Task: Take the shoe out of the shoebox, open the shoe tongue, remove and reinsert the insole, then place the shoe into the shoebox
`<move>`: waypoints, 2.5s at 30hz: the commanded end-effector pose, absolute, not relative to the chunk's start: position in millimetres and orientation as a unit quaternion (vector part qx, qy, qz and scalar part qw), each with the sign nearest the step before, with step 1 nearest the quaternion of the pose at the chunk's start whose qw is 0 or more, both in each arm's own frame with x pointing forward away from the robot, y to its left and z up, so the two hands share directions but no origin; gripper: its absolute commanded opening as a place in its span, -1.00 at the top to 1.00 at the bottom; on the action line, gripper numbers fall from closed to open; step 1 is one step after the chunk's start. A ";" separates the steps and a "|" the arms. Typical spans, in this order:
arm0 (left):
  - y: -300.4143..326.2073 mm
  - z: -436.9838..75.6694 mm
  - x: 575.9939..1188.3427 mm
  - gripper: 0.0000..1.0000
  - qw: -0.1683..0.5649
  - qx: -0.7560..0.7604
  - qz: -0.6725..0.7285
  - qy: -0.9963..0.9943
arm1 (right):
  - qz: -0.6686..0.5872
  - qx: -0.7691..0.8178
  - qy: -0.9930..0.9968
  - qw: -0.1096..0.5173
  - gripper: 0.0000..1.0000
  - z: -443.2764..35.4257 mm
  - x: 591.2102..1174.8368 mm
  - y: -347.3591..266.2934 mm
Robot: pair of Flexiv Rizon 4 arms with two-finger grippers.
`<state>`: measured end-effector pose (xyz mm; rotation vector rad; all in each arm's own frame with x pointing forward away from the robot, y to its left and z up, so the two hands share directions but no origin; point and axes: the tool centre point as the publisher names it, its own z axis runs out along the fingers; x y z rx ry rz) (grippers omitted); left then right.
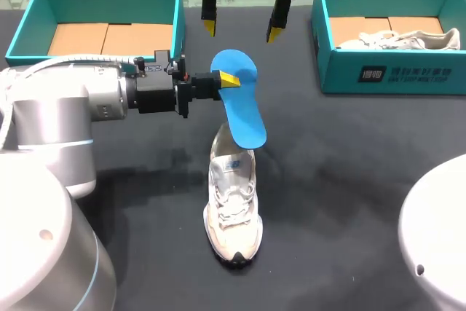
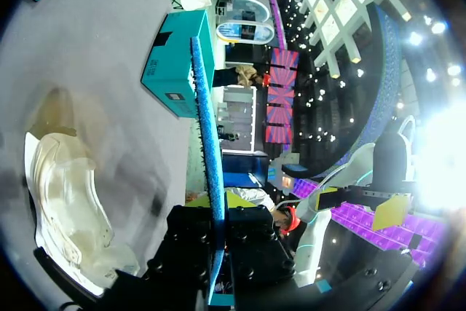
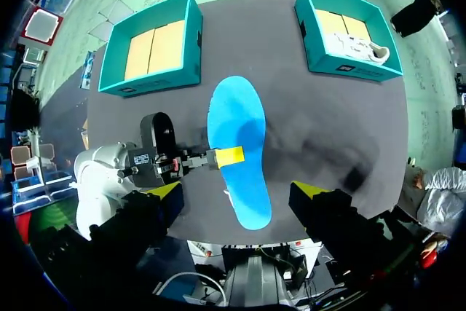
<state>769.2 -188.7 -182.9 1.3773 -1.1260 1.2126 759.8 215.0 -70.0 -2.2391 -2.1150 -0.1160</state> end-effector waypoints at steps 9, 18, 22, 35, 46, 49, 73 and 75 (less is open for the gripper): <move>-188.3 -183.0 768.4 1.00 0.474 0.563 0.495 -0.461 | -0.052 -0.731 -0.679 0.044 -1.00 -71.8 760.1 210.8; -188.3 -183.0 768.4 1.00 0.474 0.563 0.495 -0.461 | -0.121 -0.720 -0.671 0.126 -1.00 -62.8 760.4 185.4; -188.3 -183.0 768.4 1.00 0.474 0.563 0.495 -0.461 | -0.148 -0.719 -0.659 0.163 -1.00 -63.4 761.6 173.4; -188.3 -183.0 768.4 1.00 0.474 0.563 0.495 -0.461 | -0.245 -0.702 -0.617 0.257 -1.00 -62.8 759.8 141.7; -187.1 -180.7 776.9 1.00 0.457 0.538 0.526 -0.474 | -0.297 -0.675 -0.593 0.323 -1.00 -67.5 766.3 128.5; -185.3 -177.8 779.4 1.00 0.449 0.528 0.538 -0.479 | -0.317 -0.672 -0.576 0.341 -1.00 -70.7 766.8 123.3; -168.0 -141.9 792.5 1.00 0.320 0.386 0.658 -0.562 | -0.410 -0.627 -0.506 0.426 -1.00 -98.0 769.2 118.1; -164.4 -137.6 793.9 1.00 0.296 0.362 0.672 -0.573 | -0.410 -0.627 -0.506 0.426 -1.00 -98.0 769.2 118.1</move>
